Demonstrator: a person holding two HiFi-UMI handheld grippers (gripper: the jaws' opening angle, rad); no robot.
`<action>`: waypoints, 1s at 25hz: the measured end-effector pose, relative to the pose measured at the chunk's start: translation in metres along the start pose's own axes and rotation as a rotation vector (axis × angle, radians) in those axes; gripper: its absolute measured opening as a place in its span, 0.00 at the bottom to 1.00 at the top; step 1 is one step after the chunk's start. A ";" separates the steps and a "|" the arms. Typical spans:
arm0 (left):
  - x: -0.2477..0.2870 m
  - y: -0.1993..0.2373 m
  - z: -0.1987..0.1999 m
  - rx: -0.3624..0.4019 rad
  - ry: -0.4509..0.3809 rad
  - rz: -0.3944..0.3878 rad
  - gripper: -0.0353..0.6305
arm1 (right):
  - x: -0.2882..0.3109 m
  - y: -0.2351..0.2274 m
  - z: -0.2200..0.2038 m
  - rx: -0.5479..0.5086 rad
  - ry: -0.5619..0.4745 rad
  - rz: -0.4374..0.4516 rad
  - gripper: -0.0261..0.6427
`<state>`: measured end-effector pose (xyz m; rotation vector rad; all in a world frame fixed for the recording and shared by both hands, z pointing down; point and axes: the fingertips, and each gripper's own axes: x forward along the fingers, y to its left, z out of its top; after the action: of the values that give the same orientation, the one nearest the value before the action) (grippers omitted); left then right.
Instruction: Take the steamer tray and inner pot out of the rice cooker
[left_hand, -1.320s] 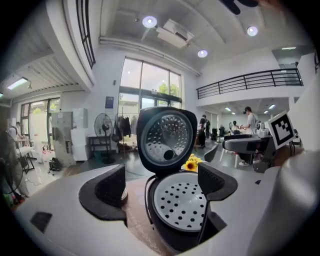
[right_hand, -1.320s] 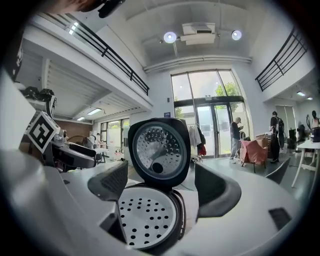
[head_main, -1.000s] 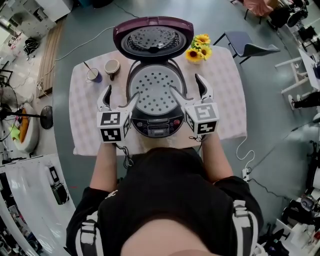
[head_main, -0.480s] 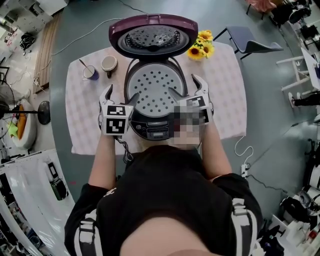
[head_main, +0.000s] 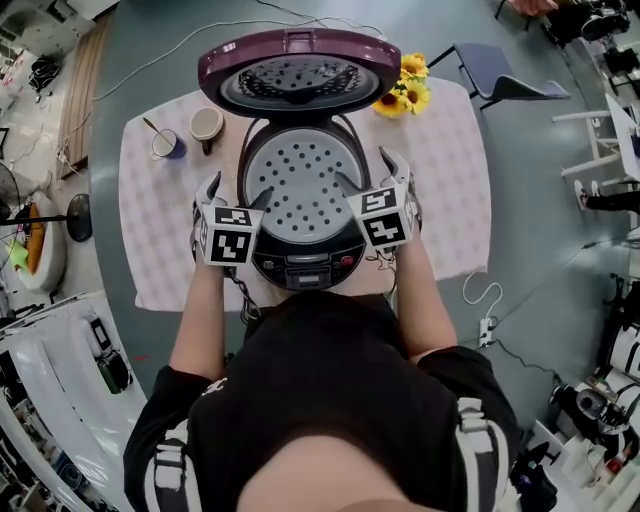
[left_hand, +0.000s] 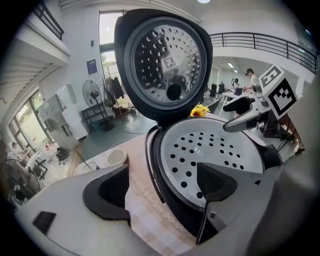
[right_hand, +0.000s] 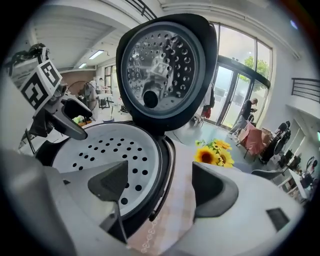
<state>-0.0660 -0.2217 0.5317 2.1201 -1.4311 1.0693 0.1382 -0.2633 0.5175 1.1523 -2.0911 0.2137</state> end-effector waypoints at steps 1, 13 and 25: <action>0.003 0.000 -0.001 -0.001 0.010 0.001 0.69 | 0.002 0.000 -0.002 0.001 0.007 0.002 0.62; 0.023 0.009 -0.019 -0.201 0.146 0.002 0.51 | 0.029 -0.006 -0.028 0.142 0.229 0.016 0.48; 0.027 0.009 -0.020 -0.254 0.164 -0.036 0.50 | 0.031 -0.003 -0.027 0.187 0.234 0.045 0.33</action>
<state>-0.0769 -0.2291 0.5638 1.8307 -1.3662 0.9664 0.1438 -0.2733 0.5571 1.1296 -1.9207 0.5496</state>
